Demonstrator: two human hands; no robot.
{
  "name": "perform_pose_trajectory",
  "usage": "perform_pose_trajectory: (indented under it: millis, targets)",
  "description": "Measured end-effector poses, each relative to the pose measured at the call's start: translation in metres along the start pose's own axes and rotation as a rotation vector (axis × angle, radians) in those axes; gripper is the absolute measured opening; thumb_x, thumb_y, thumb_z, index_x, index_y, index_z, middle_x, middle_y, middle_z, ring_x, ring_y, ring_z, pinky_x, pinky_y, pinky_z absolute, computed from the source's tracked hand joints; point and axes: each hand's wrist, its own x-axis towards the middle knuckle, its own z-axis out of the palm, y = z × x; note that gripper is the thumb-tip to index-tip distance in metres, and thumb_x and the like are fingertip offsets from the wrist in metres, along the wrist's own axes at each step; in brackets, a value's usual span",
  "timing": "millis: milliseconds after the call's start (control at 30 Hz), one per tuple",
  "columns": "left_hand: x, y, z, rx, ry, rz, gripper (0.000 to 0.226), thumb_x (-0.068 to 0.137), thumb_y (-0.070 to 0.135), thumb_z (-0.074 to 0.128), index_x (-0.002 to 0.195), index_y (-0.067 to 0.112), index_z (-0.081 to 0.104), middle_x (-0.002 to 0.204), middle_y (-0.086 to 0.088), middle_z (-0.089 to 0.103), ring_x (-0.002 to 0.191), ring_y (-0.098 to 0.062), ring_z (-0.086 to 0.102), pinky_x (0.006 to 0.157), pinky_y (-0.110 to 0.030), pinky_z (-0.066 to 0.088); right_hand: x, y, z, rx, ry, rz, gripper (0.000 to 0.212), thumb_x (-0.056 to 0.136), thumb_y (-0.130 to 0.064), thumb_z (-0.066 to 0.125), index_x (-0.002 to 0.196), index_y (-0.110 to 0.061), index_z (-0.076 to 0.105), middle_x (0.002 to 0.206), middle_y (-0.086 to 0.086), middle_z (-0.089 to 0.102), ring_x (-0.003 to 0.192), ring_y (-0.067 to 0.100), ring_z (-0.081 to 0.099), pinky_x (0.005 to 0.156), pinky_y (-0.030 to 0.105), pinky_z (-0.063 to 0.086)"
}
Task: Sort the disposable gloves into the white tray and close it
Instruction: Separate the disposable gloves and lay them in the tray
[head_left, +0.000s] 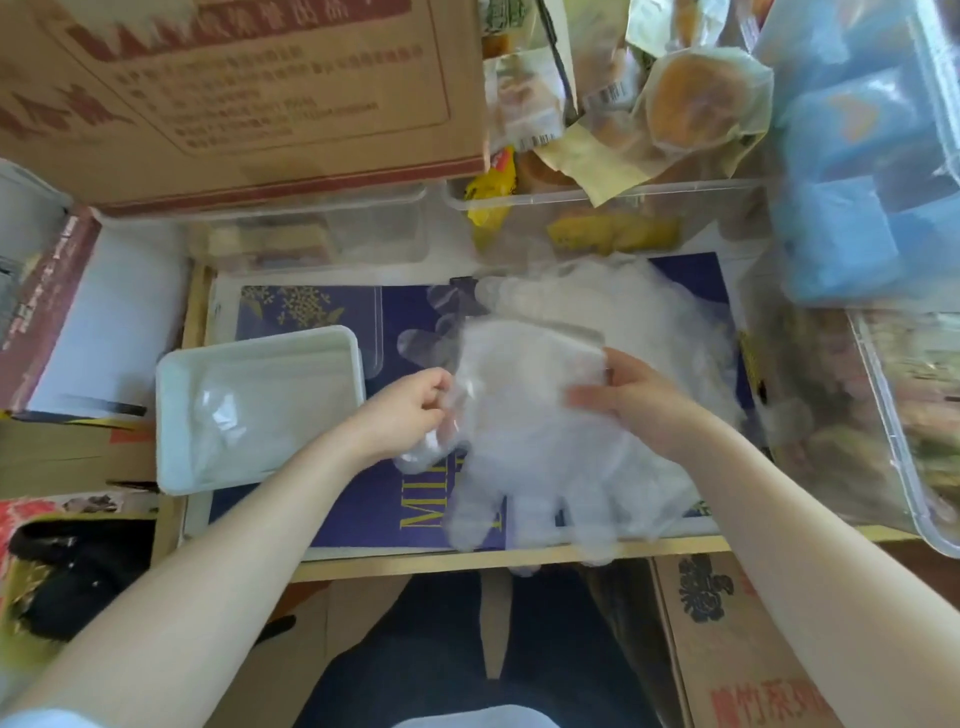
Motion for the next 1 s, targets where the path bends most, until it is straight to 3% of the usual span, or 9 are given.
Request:
perform_pose_trajectory:
  millis: [67, 233, 300, 367, 433, 567, 700, 800, 1000]
  targets:
    - [0.003, 0.002, 0.0, 0.074, 0.016, 0.027, 0.029, 0.081, -0.007, 0.044, 0.098, 0.015, 0.053, 0.092, -0.003, 0.07, 0.076, -0.014, 0.055, 0.069, -0.029, 0.042, 0.004, 0.003, 0.002, 0.048, 0.0, -0.018, 0.016, 0.083, -0.006, 0.067, 0.098, -0.009, 0.063, 0.09, 0.008, 0.066, 0.082, 0.017, 0.064, 0.076, 0.028, 0.051]
    - [0.015, 0.012, 0.01, -0.148, 0.174, 0.008, 0.017, 0.093, 0.021, 0.053, 0.106, 0.011, 0.06, 0.099, -0.002, 0.069, 0.09, -0.015, 0.062, 0.084, -0.034, 0.046, 0.011, 0.006, 0.017, 0.012, 0.029, -0.093, 0.016, 0.087, 0.001, 0.059, 0.08, -0.014, 0.057, 0.07, 0.0, 0.059, 0.055, -0.005, 0.056, 0.06, 0.013, 0.046]
    - [0.022, 0.015, 0.016, -0.06, 0.312, 0.002, 0.018, 0.097, 0.023, 0.045, 0.099, 0.012, 0.059, 0.089, -0.004, 0.065, 0.078, -0.017, 0.058, 0.07, -0.028, 0.042, 0.013, 0.012, 0.019, -0.066, 0.055, -0.128, 0.001, 0.09, -0.015, 0.06, 0.092, -0.015, 0.06, 0.085, 0.0, 0.064, 0.074, 0.004, 0.061, 0.07, 0.022, 0.047]
    - [0.027, 0.015, 0.021, -0.023, 0.408, -0.006, 0.021, 0.098, 0.023, 0.04, 0.092, 0.008, 0.054, 0.081, -0.009, 0.059, 0.068, -0.017, 0.051, 0.058, -0.024, 0.035, 0.023, 0.02, 0.009, -0.527, 0.235, -0.156, 0.043, 0.091, -0.038, 0.057, 0.126, -0.012, 0.051, 0.125, 0.006, 0.055, 0.114, 0.018, 0.051, 0.095, 0.034, 0.041]
    - [0.03, 0.011, 0.022, -0.029, 0.462, -0.006, 0.026, 0.098, 0.023, 0.039, 0.093, 0.001, 0.052, 0.081, -0.014, 0.057, 0.067, -0.021, 0.048, 0.054, -0.023, 0.032, 0.031, 0.028, -0.003, -0.867, 0.444, -0.108, 0.073, 0.092, -0.045, 0.05, 0.147, -0.008, 0.019, 0.155, 0.01, 0.02, 0.141, 0.025, 0.019, 0.114, 0.04, 0.02]
    - [0.027, 0.008, 0.02, -0.112, 0.506, 0.025, 0.026, 0.096, 0.027, 0.047, 0.097, 0.004, 0.06, 0.092, -0.004, 0.065, 0.082, -0.017, 0.057, 0.068, -0.023, 0.04, 0.039, 0.044, -0.012, -1.048, 0.483, -0.036, 0.075, 0.094, -0.047, 0.044, 0.149, -0.009, 0.011, 0.159, 0.007, 0.004, 0.144, 0.027, 0.005, 0.113, 0.043, 0.014]
    - [0.021, 0.006, 0.016, -0.136, 0.44, 0.043, 0.025, 0.094, 0.03, 0.051, 0.106, 0.013, 0.064, 0.103, 0.003, 0.068, 0.094, -0.012, 0.062, 0.082, -0.026, 0.047, 0.039, 0.049, -0.008, -1.089, 0.591, -0.154, 0.051, 0.094, -0.035, 0.049, 0.138, -0.01, 0.042, 0.149, 0.009, 0.034, 0.132, 0.033, 0.028, 0.099, 0.043, 0.026]
    - [0.017, 0.005, 0.013, -0.084, 0.401, 0.063, 0.024, 0.093, 0.029, 0.054, 0.107, 0.013, 0.065, 0.102, 0.0, 0.07, 0.096, -0.015, 0.064, 0.086, -0.031, 0.05, 0.04, 0.054, -0.004, -1.082, 0.684, -0.297, 0.026, 0.09, -0.022, 0.057, 0.109, -0.006, 0.065, 0.118, 0.014, 0.059, 0.107, 0.037, 0.047, 0.085, 0.041, 0.031]
    - [-0.003, 0.019, 0.007, -0.03, 0.326, 0.272, 0.015, 0.089, 0.019, 0.061, 0.08, 0.031, 0.064, 0.077, 0.019, 0.068, 0.073, 0.008, 0.061, 0.071, -0.01, 0.043, 0.026, 0.029, -0.007, -0.96, 0.772, -0.57, 0.01, 0.08, -0.006, 0.065, 0.072, -0.007, 0.058, 0.078, 0.011, 0.059, 0.072, 0.033, 0.052, 0.066, 0.033, 0.026]
